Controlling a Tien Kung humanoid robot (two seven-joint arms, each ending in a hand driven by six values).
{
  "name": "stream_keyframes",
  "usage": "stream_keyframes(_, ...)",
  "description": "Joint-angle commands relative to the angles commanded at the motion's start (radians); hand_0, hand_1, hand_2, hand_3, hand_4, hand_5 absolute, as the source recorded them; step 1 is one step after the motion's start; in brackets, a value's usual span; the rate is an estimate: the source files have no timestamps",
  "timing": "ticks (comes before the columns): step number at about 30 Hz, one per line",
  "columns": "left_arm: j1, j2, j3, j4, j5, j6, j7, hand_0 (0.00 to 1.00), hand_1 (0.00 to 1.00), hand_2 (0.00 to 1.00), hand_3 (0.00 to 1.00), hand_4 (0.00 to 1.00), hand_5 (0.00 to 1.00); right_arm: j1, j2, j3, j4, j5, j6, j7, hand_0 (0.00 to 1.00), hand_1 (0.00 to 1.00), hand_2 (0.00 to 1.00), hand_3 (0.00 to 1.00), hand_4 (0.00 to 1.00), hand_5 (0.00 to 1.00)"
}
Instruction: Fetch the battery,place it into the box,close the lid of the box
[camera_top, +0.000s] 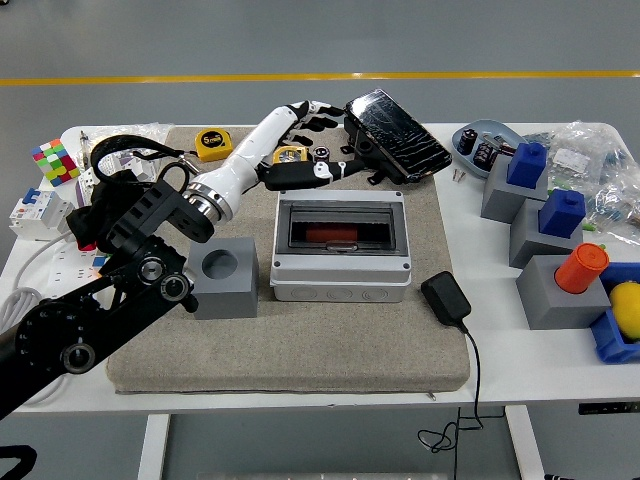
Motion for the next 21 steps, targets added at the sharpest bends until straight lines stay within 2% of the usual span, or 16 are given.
stream_keyframes(3,0.063,0.023,-0.075,-0.019,-0.082,0.045,-0.073,0.607,0.777,0.738,0.789,0.998,0.523,-0.001,0.001,0.004,0.000,-0.003,0.000,0.000,0.669,0.659,0.622,0.532,0.902,0.492)
stream_keyframes(6,0.112,0.039,-0.136,-0.028,-0.151,0.062,-0.128,0.608,0.769,0.731,0.771,0.998,0.525,-0.002,0.001,0.008,-0.001,-0.003,0.001,0.000,0.669,0.659,0.622,0.532,0.902,0.492)
stream_keyframes(14,0.235,0.065,-0.283,-0.050,-0.265,0.066,-0.224,0.606,0.762,0.724,0.764,0.998,0.518,-0.004,0.003,0.019,-0.001,-0.012,0.001,0.000,0.669,0.660,0.622,0.533,0.902,0.493)
stream_keyframes(21,0.319,0.078,-0.393,-0.072,-0.350,0.067,-0.292,0.602,0.755,0.707,0.751,0.998,0.501,-0.003,0.002,0.033,0.000,-0.020,0.002,-0.001,0.669,0.659,0.622,0.532,0.903,0.493)
